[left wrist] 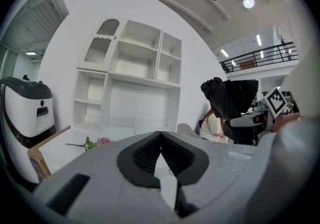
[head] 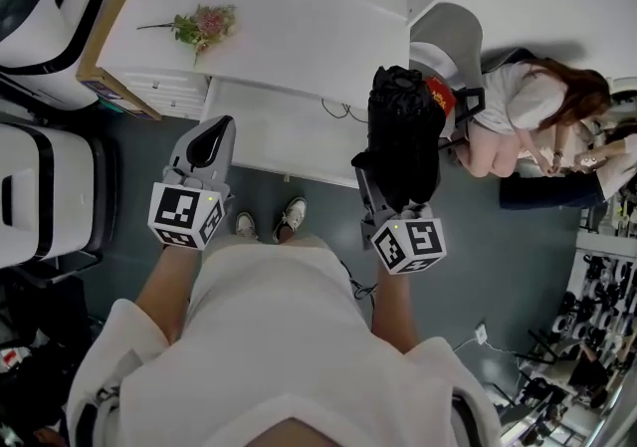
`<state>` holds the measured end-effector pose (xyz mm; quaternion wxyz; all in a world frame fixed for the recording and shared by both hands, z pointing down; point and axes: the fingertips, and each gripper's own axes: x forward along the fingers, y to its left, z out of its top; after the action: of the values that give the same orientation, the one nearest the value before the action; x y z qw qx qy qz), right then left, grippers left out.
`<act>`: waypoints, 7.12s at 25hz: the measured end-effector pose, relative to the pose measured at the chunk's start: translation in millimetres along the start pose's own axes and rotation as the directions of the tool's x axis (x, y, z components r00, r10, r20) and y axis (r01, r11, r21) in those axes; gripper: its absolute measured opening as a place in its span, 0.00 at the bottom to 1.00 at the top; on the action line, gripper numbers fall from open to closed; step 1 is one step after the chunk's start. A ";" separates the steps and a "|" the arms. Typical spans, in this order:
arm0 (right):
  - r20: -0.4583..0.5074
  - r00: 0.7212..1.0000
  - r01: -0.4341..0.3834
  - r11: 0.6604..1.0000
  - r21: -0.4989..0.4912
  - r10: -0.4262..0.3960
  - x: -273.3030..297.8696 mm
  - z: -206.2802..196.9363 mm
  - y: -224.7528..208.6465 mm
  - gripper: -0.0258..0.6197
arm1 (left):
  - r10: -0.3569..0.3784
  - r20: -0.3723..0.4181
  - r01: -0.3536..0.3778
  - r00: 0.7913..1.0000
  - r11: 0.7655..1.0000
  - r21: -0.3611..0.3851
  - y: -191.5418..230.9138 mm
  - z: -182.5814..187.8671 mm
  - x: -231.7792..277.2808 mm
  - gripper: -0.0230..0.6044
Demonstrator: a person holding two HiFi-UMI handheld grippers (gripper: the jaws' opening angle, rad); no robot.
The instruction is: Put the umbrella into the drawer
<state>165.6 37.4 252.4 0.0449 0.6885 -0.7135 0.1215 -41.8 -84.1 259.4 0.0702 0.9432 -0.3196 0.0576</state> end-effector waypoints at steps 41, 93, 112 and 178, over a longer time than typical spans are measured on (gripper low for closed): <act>-0.444 0.841 -0.394 0.912 -0.111 0.309 121.1 -162.7 -7.1 0.45 | 0.191 -0.185 -0.212 0.964 0.972 -0.100 12.1 -98.0 19.8 0.06; -0.747 0.597 -0.654 0.717 -0.242 0.292 216.1 -350.3 16.5 0.45 | 0.132 -0.318 -0.216 0.939 0.945 -0.247 26.0 -217.7 58.3 0.06; -0.815 0.522 -0.711 0.657 -0.251 0.253 221.1 -378.9 17.3 0.47 | 0.129 -0.314 -0.223 0.941 0.932 -0.286 17.1 -241.4 62.4 0.06; -0.653 0.757 -0.487 0.703 -0.518 0.044 201.0 -284.6 14.8 0.37 | -0.031 -0.244 0.011 0.969 0.996 -0.084 29.9 -156.6 34.7 0.06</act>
<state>111.9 -90.6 572.3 0.4876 0.4344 -0.7535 0.0759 -42.7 -101.7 421.5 0.1485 0.9285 -0.3005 0.1598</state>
